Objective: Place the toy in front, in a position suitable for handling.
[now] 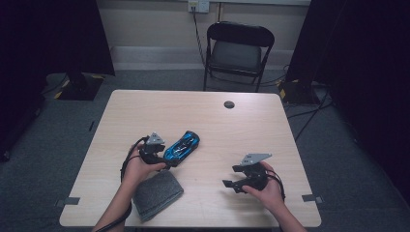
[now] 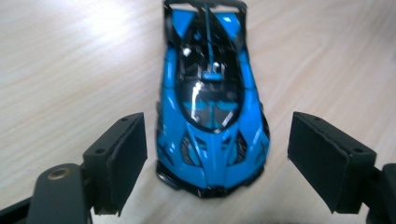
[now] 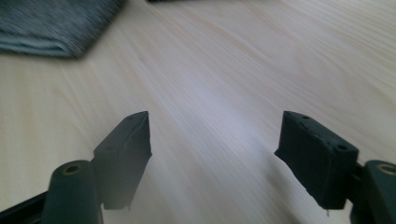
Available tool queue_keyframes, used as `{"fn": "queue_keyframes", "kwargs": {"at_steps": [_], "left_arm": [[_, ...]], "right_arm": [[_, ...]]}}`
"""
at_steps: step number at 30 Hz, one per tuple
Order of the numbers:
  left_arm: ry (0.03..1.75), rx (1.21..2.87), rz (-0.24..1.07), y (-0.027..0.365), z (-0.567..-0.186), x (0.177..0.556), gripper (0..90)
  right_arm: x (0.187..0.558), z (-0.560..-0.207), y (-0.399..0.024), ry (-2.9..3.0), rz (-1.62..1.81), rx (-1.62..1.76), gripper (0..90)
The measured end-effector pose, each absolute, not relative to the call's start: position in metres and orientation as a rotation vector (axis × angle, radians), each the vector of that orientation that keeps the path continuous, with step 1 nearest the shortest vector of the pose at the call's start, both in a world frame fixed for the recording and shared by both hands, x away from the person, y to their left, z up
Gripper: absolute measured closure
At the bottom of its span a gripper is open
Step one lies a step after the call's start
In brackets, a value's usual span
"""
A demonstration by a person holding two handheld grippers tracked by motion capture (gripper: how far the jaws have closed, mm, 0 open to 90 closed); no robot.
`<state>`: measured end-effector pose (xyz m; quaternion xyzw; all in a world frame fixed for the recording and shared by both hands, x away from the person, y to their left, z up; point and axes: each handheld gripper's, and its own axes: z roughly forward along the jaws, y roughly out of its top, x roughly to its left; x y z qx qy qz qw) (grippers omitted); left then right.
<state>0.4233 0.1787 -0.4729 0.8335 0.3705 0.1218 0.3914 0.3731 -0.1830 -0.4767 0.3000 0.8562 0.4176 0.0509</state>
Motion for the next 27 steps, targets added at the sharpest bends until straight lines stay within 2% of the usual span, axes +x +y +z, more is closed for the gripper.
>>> {"fn": "queue_keyframes", "kwargs": {"at_steps": [5,8,17,27], "left_arm": [[0.946,2.095,0.318,0.182,-0.47,0.422,19.5],[0.945,2.088,0.321,0.185,-0.467,0.422,19.6],[0.967,2.054,0.311,0.193,-0.464,0.421,19.1],[0.983,2.048,0.333,0.202,-0.464,0.421,19.5]], "right_arm": [[0.371,-0.472,-0.151,2.648,1.3,0.852,30.3],[0.369,-0.47,-0.128,2.671,1.34,0.834,35.9],[0.37,-0.463,-0.085,2.718,1.333,0.693,37.4],[0.368,-0.473,-0.042,2.786,1.33,0.633,44.9]]}}
